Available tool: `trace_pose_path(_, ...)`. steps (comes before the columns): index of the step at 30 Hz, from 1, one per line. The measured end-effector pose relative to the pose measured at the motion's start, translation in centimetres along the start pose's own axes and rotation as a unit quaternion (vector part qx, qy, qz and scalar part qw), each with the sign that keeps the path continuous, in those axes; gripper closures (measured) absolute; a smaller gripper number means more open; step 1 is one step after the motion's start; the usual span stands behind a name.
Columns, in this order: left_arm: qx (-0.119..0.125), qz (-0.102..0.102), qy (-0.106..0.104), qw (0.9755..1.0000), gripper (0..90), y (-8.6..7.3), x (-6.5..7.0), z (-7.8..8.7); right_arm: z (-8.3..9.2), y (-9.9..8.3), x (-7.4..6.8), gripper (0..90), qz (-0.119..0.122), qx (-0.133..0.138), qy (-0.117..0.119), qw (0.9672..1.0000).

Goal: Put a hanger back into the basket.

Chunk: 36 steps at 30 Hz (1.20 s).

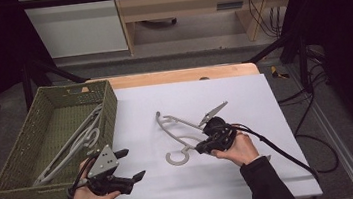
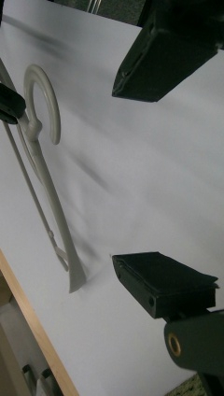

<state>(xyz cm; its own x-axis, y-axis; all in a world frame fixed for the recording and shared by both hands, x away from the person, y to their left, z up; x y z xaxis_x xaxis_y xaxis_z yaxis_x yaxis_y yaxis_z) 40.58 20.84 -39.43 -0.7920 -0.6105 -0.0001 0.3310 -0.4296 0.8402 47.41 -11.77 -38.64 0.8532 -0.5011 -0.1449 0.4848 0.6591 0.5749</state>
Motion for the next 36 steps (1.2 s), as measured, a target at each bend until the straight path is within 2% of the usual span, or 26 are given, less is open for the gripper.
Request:
trace_pose_path(3, -0.004, -0.009, 0.004, 0.9999, 15.8, 0.3, 0.1, 0.0, 0.6, 0.0, -0.4, 83.6, 0.003, 0.014, 0.006, 0.9999)
trace_pose_path(6, -0.004, -0.015, 0.004, 0.9999, 15.9, 0.7, 0.1, 0.0, 0.9, 0.0, -0.6, 83.6, 0.010, 0.017, 0.007, 0.9998)
trace_pose_path(11, -0.027, -0.052, 0.014, 0.9982, 16.0, 2.0, 0.2, -0.4, 1.7, 0.2, -1.2, 83.6, 0.026, 0.030, 0.021, 0.9990)
trace_pose_path(12, -0.027, -0.052, 0.014, 0.9982, 16.0, 2.0, 0.2, -0.4, 1.7, 0.2, -1.2, 83.6, 0.026, 0.030, 0.021, 0.9990)
trace_pose_path(13, -0.034, -0.063, 0.015, 0.9973, 16.0, 2.3, 0.2, -0.5, 1.7, 0.2, -1.3, 83.6, 0.025, 0.030, 0.024, 0.9990)
trace_pose_path(14, -0.046, -0.082, 0.019, 0.9954, 16.2, 2.7, 0.3, -1.0, 2.0, 0.3, -1.5, 83.6, 0.031, 0.032, 0.029, 0.9986)
trace_pose_path(15, -0.052, -0.091, 0.022, 0.9943, 16.2, 2.9, 0.3, -1.3, 2.0, 0.3, -1.7, 83.6, 0.032, 0.033, 0.033, 0.9984)
trace_pose_path(16, -0.052, -0.091, 0.022, 0.9943, 16.4, 2.9, 0.3, -1.3, 2.1, 0.4, -1.8, 83.5, 0.034, 0.034, 0.035, 0.9982)
trace_pose_path(17, -0.058, -0.107, 0.025, 0.9922, 17.3, 3.1, 0.4, -2.0, 2.2, 0.4, -2.0, 83.5, 0.036, 0.031, 0.036, 0.9982)
trace_pose_path(18, -0.064, -0.116, 0.025, 0.9909, 17.8, 3.3, 0.4, -2.4, 2.1, 0.4, -2.1, 83.6, 0.037, 0.035, 0.037, 0.9980)
trace_pose_path(20, -0.071, -0.130, 0.027, 0.9886, 19.2, 3.5, 0.6, -3.1, 2.2, 0.4, -2.3, 83.5, 0.038, 0.035, 0.041, 0.9978)
trace_pose_path(21, -0.071, -0.130, 0.027, 0.9886, 20.3, 3.5, 0.6, -3.1, 2.2, 0.4, -2.3, 83.6, 0.041, 0.033, 0.043, 0.9977)
trace_pose_path(22, -0.076, -0.145, 0.025, 0.9861, 20.6, 3.7, 0.8, -3.8, 2.2, 0.4, -2.4, 83.5, 0.042, 0.032, 0.044, 0.9976)
trace_pose_path(24, -0.081, -0.161, 0.025, 0.9833, 22.5, 3.9, 1.0, -4.4, 2.2, 0.4, -2.6, 83.5, 0.045, 0.031, 0.047, 0.9974)
trace_pose_path(25, -0.081, -0.161, 0.025, 0.9833, 23.7, 3.9, 1.0, -4.4, 2.2, 0.4, -2.7, 83.5, 0.044, 0.030, 0.049, 0.9974)
trace_pose_path(26, -0.081, -0.174, 0.021, 0.9812, 25.1, 4.0, 1.2, -4.9, 2.2, 0.4, -2.7, 83.5, 0.046, 0.030, 0.051, 0.9972)
trace_pose_path(27, -0.081, -0.174, 0.021, 0.9812, 25.6, 4.0, 1.2, -4.9, 2.2, 0.4, -2.7, 83.5, 0.046, 0.030, 0.051, 0.9972)
trace_pose_path(28, -0.083, -0.188, 0.024, 0.9783, 26.8, 4.1, 1.3, -5.4, 2.2, 0.4, -2.8, 83.5, 0.046, 0.031, 0.054, 0.9970)
trace_pose_path(29, -0.083, -0.188, 0.024, 0.9783, 28.0, 4.1, 1.3, -5.4, 2.1, 0.4, -2.9, 83.5, 0.045, 0.034, 0.056, 0.9969)
trace_pose_path(30, -0.088, -0.200, 0.026, 0.9754, 29.5, 4.2, 1.3, -5.8, 2.1, 0.4, -2.9, 83.5, 0.048, 0.036, 0.058, 0.9965)
trace_pose_path(31, -0.088, -0.200, 0.026, 0.9754, 31.0, 4.2, 1.3, -5.8, 2.1, 0.4, -2.9, 83.5, 0.048, 0.036, 0.058, 0.9965)
trace_pose_path(32, -0.091, -0.208, 0.026, 0.9735, 32.3, 4.2, 1.4, -6.2, 2.1, 0.4, -3.1, 83.5, 0.043, 0.036, 0.063, 0.9964)
trace_pose_path(34, -0.087, -0.209, 0.025, 0.9736, 36.1, 4.1, 1.5, -6.5, 2.0, 0.4, -3.1, 83.5, 0.047, 0.036, 0.065, 0.9961)
trace_pose_path(35, -0.092, -0.226, 0.024, 0.9695, 37.8, 4.1, 1.7, -6.8, 1.9, 0.4, -3.1, 83.4, 0.048, 0.035, 0.065, 0.9961)
trace_pose_path(36, -0.091, -0.231, 0.023, 0.9685, 39.5, 4.1, 1.8, -7.0, 1.9, 0.4, -3.2, 83.4, 0.049, 0.035, 0.066, 0.9960)
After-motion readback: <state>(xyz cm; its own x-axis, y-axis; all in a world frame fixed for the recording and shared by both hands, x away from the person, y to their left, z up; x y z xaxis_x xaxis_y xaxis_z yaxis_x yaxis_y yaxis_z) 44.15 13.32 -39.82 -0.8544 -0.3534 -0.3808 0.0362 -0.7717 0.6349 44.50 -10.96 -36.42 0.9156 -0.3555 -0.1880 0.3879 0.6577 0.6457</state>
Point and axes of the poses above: each handheld gripper's, and its own axes: z roughly backward along the jaws, y roughly out of its top, x roughly to its right, the point moved 1 cm from there along -z, roughly forward along the jaws, and after that the axes turned 6 degrees about z, right-handed, at the moved point
